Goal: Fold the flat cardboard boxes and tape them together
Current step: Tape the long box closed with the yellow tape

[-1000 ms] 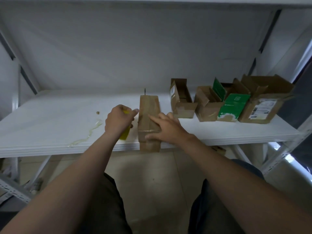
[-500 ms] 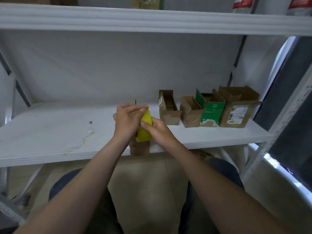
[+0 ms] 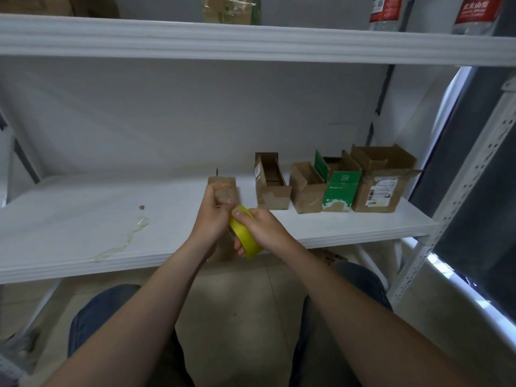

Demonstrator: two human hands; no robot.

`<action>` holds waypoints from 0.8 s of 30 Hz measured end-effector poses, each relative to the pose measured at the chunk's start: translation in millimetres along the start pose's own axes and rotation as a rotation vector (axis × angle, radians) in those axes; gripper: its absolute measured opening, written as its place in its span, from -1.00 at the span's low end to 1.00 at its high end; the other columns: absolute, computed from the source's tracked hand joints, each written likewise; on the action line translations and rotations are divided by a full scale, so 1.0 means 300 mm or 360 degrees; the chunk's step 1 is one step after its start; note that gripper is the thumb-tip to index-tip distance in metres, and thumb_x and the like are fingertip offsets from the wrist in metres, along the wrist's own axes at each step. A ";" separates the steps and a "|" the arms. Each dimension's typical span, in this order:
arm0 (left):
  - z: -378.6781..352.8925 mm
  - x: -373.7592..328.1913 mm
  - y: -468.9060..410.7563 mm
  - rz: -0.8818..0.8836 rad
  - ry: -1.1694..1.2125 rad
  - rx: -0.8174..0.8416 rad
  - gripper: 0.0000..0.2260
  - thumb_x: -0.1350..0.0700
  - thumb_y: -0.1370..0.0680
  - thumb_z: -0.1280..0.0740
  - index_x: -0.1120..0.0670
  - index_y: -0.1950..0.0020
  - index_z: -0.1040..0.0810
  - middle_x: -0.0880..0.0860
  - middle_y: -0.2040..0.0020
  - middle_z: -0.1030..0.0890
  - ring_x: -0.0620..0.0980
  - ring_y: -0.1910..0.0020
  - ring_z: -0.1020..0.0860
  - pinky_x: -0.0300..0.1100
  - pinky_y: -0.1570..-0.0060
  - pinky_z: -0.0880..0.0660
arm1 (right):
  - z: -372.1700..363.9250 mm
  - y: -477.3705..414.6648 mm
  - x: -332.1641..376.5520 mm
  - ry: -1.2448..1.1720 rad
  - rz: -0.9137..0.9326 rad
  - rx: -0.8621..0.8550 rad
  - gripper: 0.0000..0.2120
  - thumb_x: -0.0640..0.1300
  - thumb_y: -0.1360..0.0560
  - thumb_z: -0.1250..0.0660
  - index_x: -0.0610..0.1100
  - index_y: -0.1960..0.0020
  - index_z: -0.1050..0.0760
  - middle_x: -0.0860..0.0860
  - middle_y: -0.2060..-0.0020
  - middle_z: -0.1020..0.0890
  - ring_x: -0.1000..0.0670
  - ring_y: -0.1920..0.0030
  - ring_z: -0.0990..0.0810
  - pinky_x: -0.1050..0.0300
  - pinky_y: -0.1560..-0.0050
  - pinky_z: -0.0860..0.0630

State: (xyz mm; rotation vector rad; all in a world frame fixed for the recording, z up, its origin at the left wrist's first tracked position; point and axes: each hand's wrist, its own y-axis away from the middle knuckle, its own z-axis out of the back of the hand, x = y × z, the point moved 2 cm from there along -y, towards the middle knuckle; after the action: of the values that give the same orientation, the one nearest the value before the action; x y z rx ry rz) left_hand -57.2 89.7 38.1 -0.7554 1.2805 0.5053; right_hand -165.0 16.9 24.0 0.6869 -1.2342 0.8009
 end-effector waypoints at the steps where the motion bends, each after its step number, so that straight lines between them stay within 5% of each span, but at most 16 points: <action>1: 0.008 0.011 -0.003 0.0007 0.0025 -0.0031 -0.74 0.28 -0.64 -0.23 -0.02 -0.24 -0.49 0.07 0.06 -0.60 -0.04 0.11 -0.58 -0.20 0.12 -0.49 | 0.000 0.000 0.000 0.0020 -0.0009 -0.0001 -0.68 0.07 -0.67 -0.23 -0.17 0.07 -0.49 -0.20 0.38 -0.66 -0.18 0.41 -0.64 0.00 0.28 -0.61; 5: 0.047 0.037 -0.023 0.0134 0.0181 -0.0168 -0.83 0.17 -0.63 -0.32 -0.04 -0.10 -0.68 -0.06 -0.02 -0.68 0.02 -0.04 -0.62 -0.07 -0.07 -0.55 | -0.002 0.003 -0.017 0.0059 -0.0038 -0.0004 -0.70 0.06 -0.65 -0.26 -0.19 0.03 -0.49 -0.22 0.37 -0.66 -0.23 0.35 -0.66 -0.12 0.23 -0.64; 8: 0.063 0.040 -0.031 0.0199 0.0174 -0.0199 -0.82 0.17 -0.62 -0.34 0.07 -0.16 -0.71 -0.26 0.04 -0.65 -0.07 0.05 -0.58 -0.18 0.06 -0.52 | 0.007 0.005 -0.027 0.0038 -0.0046 -0.0021 -0.70 0.04 -0.65 -0.29 -0.22 0.01 -0.51 -0.27 0.35 -0.66 -0.26 0.34 -0.65 -0.20 0.17 -0.64; 24: 0.114 0.042 -0.020 0.0324 0.0246 -0.0099 -0.79 0.06 -0.60 -0.39 0.07 -0.18 -0.70 0.01 -0.03 -0.67 -0.04 0.04 -0.59 -0.11 0.03 -0.53 | -0.009 0.012 -0.032 -0.0059 -0.0043 0.0097 -0.65 0.01 -0.66 -0.28 -0.32 -0.05 -0.52 -0.28 0.33 -0.65 -0.16 0.40 -0.63 0.06 0.29 -0.60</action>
State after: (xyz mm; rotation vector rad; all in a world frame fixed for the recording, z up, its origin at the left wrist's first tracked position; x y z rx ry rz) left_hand -27.6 110.2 30.6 -0.7307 1.5007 0.6637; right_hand -167.7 19.6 14.2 0.7694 -1.2355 0.8094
